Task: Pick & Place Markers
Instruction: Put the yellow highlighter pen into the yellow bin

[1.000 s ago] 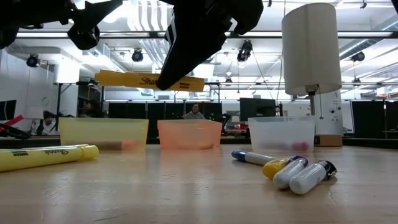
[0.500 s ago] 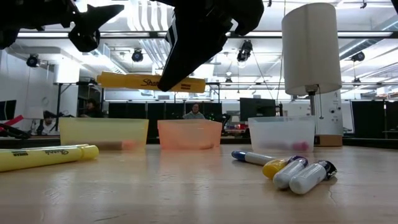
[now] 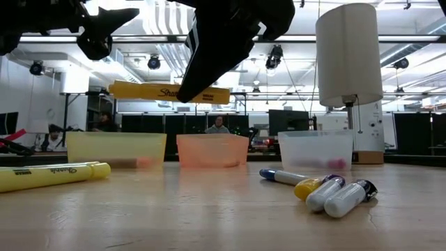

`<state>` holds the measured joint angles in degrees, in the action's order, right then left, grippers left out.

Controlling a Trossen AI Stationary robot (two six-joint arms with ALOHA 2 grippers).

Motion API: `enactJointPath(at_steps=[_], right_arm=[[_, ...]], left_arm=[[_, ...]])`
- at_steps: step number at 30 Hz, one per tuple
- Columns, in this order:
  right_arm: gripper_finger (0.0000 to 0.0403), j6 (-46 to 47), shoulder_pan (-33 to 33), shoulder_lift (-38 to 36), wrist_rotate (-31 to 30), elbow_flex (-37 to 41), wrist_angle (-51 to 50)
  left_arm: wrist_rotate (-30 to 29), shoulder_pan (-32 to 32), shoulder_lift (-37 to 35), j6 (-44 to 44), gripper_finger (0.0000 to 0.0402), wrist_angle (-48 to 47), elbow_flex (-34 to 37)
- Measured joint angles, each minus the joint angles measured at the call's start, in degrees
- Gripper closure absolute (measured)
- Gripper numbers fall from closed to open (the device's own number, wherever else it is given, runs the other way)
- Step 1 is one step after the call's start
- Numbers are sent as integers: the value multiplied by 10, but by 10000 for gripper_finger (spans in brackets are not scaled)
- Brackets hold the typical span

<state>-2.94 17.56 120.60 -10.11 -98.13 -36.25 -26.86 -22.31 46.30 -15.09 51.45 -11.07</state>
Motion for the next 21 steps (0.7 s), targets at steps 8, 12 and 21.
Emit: enactJointPath(at_steps=[8, 12, 21], right_arm=[[346, 3, 0, 0, 0, 0, -4], [346, 5, 0, 0, -4, 0, -10], [346, 26, -4, -2, -26, -20, -22]], left_arm=[[-1, 1, 1, -2, 227, 1, 0], [-1, 1, 1, -9, 227, 1, 0], [-1, 1, -1, 49, 227, -2, -1]])
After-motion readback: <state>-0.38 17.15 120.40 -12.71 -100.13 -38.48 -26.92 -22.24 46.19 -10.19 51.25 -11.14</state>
